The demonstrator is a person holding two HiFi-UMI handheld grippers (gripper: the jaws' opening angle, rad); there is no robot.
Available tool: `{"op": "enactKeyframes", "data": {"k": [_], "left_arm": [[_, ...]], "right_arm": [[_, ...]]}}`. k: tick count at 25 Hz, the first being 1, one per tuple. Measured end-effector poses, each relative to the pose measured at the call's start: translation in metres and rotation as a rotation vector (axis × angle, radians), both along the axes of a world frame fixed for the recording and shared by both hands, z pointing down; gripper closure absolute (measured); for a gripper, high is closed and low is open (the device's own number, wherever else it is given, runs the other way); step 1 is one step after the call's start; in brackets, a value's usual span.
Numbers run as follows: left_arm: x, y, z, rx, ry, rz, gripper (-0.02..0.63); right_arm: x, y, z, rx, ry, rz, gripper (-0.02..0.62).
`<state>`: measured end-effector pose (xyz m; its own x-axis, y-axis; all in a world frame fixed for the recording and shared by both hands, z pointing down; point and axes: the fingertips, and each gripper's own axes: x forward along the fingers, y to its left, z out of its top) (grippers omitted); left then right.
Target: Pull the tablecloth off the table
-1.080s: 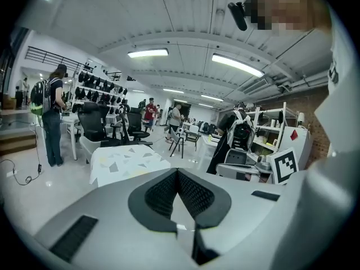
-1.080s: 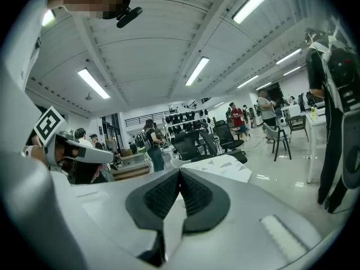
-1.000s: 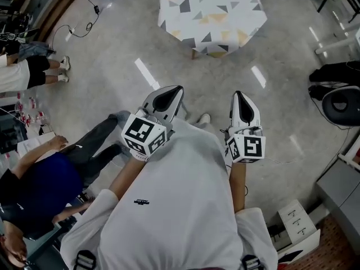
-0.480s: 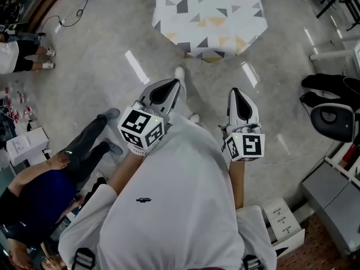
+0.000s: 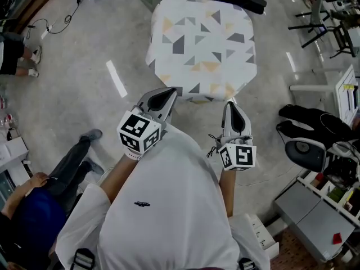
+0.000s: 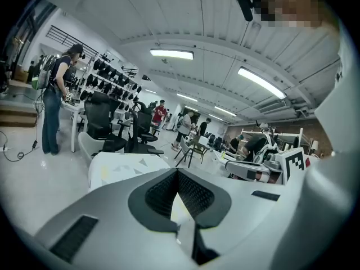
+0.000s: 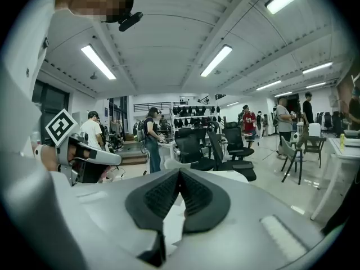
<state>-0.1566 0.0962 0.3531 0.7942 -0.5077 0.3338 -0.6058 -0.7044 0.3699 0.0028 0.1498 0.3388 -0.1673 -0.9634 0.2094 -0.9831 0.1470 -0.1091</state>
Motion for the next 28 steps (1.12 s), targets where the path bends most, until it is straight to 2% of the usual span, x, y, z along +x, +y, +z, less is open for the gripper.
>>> {"op": "enactKeyframes", "data": {"k": [5,10,13,18,28], "left_arm": [[0.002,-0.067,-0.002,-0.003,-0.004,0.014,0.600],[0.025,-0.109,-0.007,0.003,-0.029,0.033,0.600],[0.043,-0.117,-0.006,-0.001,-0.044,0.023,0.600],[0.073,-0.115,-0.002,-0.034,-0.056,-0.044,0.600],[0.122,-0.136,0.004,-0.050,-0.072,-0.118,0.600]], "right_arm": [[0.013,-0.071,-0.007,-0.003,0.013,0.011,0.584],[0.033,-0.111,-0.004,-0.016,0.010,-0.002,0.586],[0.048,-0.124,0.007,-0.031,-0.015,-0.026,0.584],[0.069,-0.135,0.014,-0.055,-0.064,-0.105,0.584],[0.131,-0.181,0.025,-0.066,-0.074,-0.184,0.584]]}}
